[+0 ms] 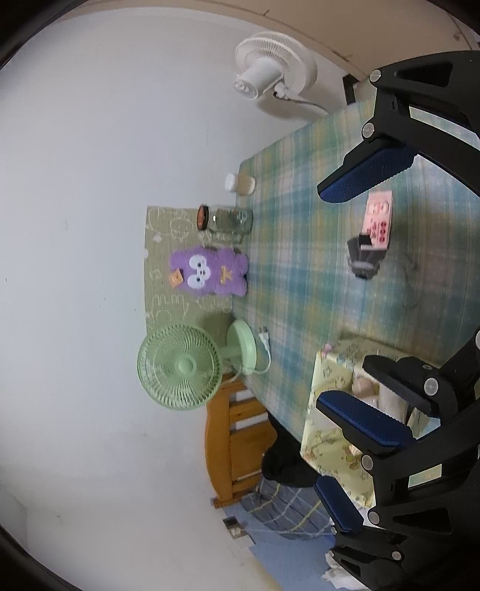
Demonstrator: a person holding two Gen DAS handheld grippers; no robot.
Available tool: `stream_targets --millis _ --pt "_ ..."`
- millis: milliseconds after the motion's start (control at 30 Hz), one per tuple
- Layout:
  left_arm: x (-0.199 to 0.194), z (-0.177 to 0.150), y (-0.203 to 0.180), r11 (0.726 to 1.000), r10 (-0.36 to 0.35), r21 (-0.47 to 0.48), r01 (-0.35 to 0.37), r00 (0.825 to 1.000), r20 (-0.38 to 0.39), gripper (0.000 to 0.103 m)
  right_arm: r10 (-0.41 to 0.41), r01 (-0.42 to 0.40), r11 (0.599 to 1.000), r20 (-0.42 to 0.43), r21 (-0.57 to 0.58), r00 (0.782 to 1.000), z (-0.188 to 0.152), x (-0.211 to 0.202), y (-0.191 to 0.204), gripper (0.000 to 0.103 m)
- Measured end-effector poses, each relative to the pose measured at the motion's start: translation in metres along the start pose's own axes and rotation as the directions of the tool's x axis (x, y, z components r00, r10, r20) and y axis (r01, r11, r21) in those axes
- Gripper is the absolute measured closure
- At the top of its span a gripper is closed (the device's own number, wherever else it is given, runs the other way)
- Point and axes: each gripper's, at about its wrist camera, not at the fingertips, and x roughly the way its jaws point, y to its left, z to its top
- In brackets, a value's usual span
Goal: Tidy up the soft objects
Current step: 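Withdraw both open tools from the box toward the grey bundle and pink wipe pack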
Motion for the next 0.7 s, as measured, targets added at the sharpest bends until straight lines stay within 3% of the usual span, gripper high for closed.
stream_targets --millis 133,700 --pt "0.002 -0.001 -0.012 1.0 -0.003 0.013 0.003 1.0 -0.005 0.0 -0.054 0.054 0.998 0.013 -0.011 0.998 -0.003 -0.004 -0.01 0.0" --pt "0.02 -0.016 -0.065 0.995 -0.091 0.032 0.092 0.995 -0.039 0.001 -0.106 0.109 0.993 -0.049 0.049 0.993 -0.028 0.003 -0.067 0.0"
